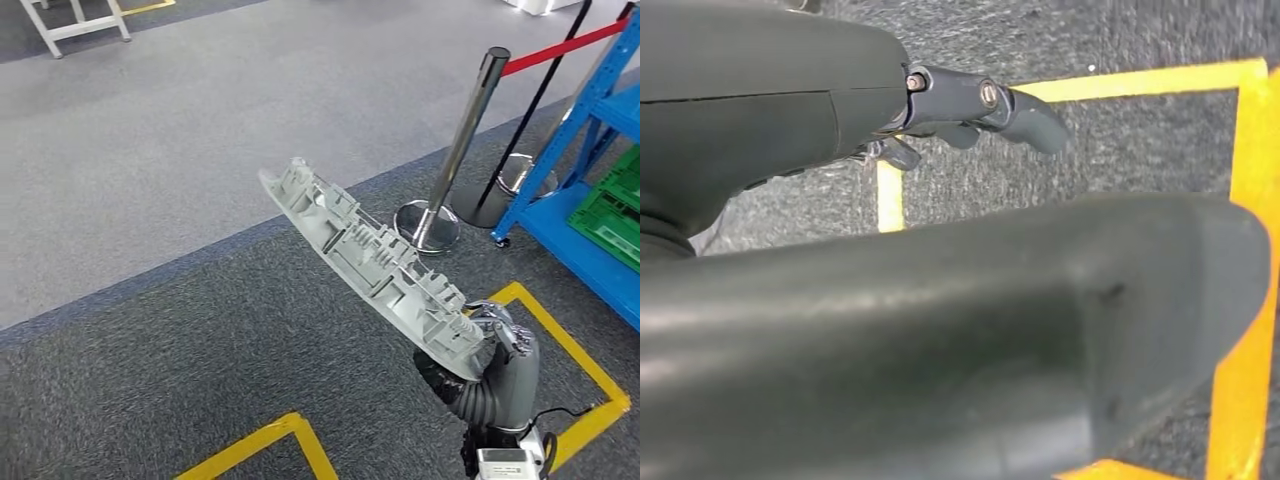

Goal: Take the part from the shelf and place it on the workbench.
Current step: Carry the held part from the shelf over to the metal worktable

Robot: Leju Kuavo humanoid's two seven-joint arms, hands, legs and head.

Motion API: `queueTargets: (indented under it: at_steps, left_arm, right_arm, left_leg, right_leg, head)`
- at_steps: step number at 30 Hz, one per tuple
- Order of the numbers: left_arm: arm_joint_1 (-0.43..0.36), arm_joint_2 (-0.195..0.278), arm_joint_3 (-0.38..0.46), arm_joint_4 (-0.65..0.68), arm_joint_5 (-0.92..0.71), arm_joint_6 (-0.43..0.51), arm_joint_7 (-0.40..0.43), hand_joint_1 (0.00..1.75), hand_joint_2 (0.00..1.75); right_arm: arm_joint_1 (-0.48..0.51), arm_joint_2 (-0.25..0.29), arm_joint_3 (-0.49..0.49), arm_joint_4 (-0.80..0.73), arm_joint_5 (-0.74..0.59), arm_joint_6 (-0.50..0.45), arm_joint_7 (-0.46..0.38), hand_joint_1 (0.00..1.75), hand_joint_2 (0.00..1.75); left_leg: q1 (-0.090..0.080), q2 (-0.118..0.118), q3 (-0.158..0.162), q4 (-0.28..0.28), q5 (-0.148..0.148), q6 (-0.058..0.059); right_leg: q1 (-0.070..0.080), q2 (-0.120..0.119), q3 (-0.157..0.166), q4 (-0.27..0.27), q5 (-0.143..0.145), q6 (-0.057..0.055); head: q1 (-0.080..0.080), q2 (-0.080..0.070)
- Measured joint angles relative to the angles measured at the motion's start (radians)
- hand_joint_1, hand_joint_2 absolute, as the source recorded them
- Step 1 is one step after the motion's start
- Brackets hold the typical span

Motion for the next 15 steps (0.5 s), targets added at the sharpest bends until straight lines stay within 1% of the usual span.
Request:
queueTargets:
  at_steps: [1, 2, 3, 4, 5, 6, 7, 8, 9, 10, 11, 12, 13, 14, 15]
  left_arm:
    - [-0.001, 0.000, 0.000, 0.000, -0.005, -0.003, -0.003, 0.00, 0.00]
    - [0.000, 0.000, 0.000, 0.000, -0.015, -0.011, -0.007, 0.00, 0.00]
    - [0.000, 0.000, -0.002, 0.000, -0.026, -0.024, -0.013, 0.00, 0.00]
    - [0.001, 0.000, -0.003, 0.000, -0.034, -0.038, -0.018, 0.00, 0.00]
    - [0.001, 0.001, -0.005, 0.000, -0.037, -0.047, -0.020, 0.00, 0.00]
    - [-0.001, 0.001, -0.005, 0.000, -0.035, -0.050, -0.019, 0.00, 0.00]
    - [-0.003, 0.002, -0.004, 0.000, -0.030, -0.047, -0.014, 0.00, 0.00]
    - [-0.005, 0.002, -0.003, 0.000, -0.024, -0.040, -0.007, 0.00, 0.00]
    - [-0.006, 0.003, -0.002, 0.000, -0.018, -0.032, 0.002, 0.00, 0.00]
    - [-0.005, 0.003, -0.001, 0.000, -0.012, -0.024, 0.008, 0.00, 0.00]
    - [-0.003, 0.003, 0.001, 0.000, -0.005, -0.019, 0.012, 0.00, 0.00]
    - [-0.002, 0.002, 0.003, 0.000, 0.002, -0.017, 0.013, 0.00, 0.00]
    - [-0.001, 0.002, 0.006, 0.000, 0.011, -0.017, 0.013, 0.00, 0.00]
    - [-0.003, 0.002, 0.011, 0.000, 0.020, -0.019, 0.012, 0.00, 0.00]
    - [-0.004, 0.001, 0.017, 0.000, 0.030, -0.027, 0.010, 0.00, 0.00]
  right_arm:
    - [-0.001, 0.000, 0.002, 0.004, -0.001, 0.002, 0.001, 1.75, 1.75]
    - [-0.004, 0.000, 0.003, 0.009, -0.003, 0.007, 0.003, 1.75, 1.75]
    - [-0.010, 0.000, 0.005, 0.014, -0.004, 0.014, 0.006, 1.75, 1.75]
    - [-0.019, 0.000, 0.008, 0.019, -0.005, 0.024, 0.008, 1.75, 1.75]
    - [-0.031, 0.000, 0.013, 0.024, -0.004, 0.033, 0.012, 1.75, 1.75]
    - [-0.045, 0.000, 0.019, 0.029, -0.002, 0.039, 0.015, 1.75, 1.75]
    - [-0.058, 0.000, 0.026, 0.034, 0.002, 0.043, 0.017, 1.75, 1.75]
    - [-0.068, 0.000, 0.035, 0.038, 0.006, 0.043, 0.019, 1.75, 1.75]
    - [-0.076, 0.000, 0.042, 0.041, 0.009, 0.043, 0.023, 1.75, 1.75]
    - [-0.080, 0.000, 0.048, 0.043, 0.012, 0.043, 0.026, 1.75, 1.75]
    - [-0.083, 0.000, 0.053, 0.045, 0.015, 0.042, 0.030, 1.75, 1.75]
    - [-0.085, 0.000, 0.057, 0.046, 0.017, 0.041, 0.033, 1.75, 1.75]
    - [-0.087, 0.000, 0.059, 0.047, 0.018, 0.040, 0.035, 1.75, 1.75]
    - [-0.089, 0.000, 0.061, 0.048, 0.019, 0.038, 0.036, 1.75, 1.75]
    - [-0.090, 0.000, 0.063, 0.048, 0.020, 0.036, 0.036, 1.75, 1.75]
  left_leg:
    - [0.000, -0.009, 0.000, 0.000, 0.000, 0.001]
    - [0.000, -0.019, 0.000, 0.001, 0.000, 0.001]
    - [0.001, -0.028, 0.001, 0.002, 0.000, 0.000]
    - [0.002, -0.038, 0.001, 0.004, -0.001, -0.001]
    - [0.003, -0.046, 0.001, 0.008, -0.003, -0.004]
    - [0.003, -0.055, -0.002, 0.015, -0.006, -0.010]
    - [0.003, -0.063, -0.007, 0.022, -0.008, -0.016]
    - [0.004, -0.070, -0.013, 0.027, -0.009, -0.022]
    - [0.005, -0.078, -0.018, 0.029, -0.007, -0.028]
    - [0.007, -0.086, -0.021, 0.030, -0.005, -0.034]
    - [0.008, -0.087, -0.023, 0.033, -0.006, -0.038]
    - [0.008, -0.077, -0.029, 0.046, -0.016, -0.043]
    - [0.008, -0.061, -0.044, 0.079, -0.036, -0.047]
    - [0.008, -0.040, -0.069, 0.133, -0.065, -0.051]
    - [0.008, -0.023, -0.102, 0.202, -0.098, -0.054]
  right_leg:
    - [-0.002, 0.008, -0.033, 0.063, -0.019, 0.003]
    - [-0.003, 0.011, -0.054, 0.098, -0.022, 0.005]
    - [-0.005, 0.012, -0.059, 0.095, -0.004, 0.007]
    - [-0.008, 0.014, -0.043, 0.052, 0.031, 0.010]
    - [-0.012, 0.023, -0.015, -0.015, 0.071, 0.012]
    - [-0.015, 0.040, 0.013, -0.081, 0.098, 0.014]
    - [-0.018, 0.055, 0.037, -0.129, 0.114, 0.013]
    - [-0.018, 0.067, 0.050, -0.154, 0.116, 0.010]
    - [-0.016, 0.069, 0.054, -0.157, 0.111, 0.005]
    - [-0.015, 0.062, 0.056, -0.158, 0.112, -0.002]
    - [-0.015, 0.053, 0.057, -0.159, 0.114, -0.008]
    - [-0.015, 0.044, 0.059, -0.161, 0.115, -0.015]
    - [-0.016, 0.034, 0.061, -0.164, 0.116, -0.021]
    - [-0.015, 0.023, 0.063, -0.165, 0.115, -0.026]
    - [-0.013, 0.013, 0.063, -0.165, 0.114, -0.031]
  head:
    - [0.003, 0.000]
    - [0.004, 0.000]
    - [0.004, 0.000]
    - [0.005, 0.000]
    - [0.005, 0.000]
    - [0.006, 0.000]
    - [0.006, 0.000]
    - [0.006, 0.000]
    - [0.005, 0.000]
    - [0.003, 0.000]
    - [0.003, 0.000]
    - [-0.001, 0.000]
    - [-0.006, 0.000]
    - [-0.011, 0.000]
    - [-0.016, 0.000]
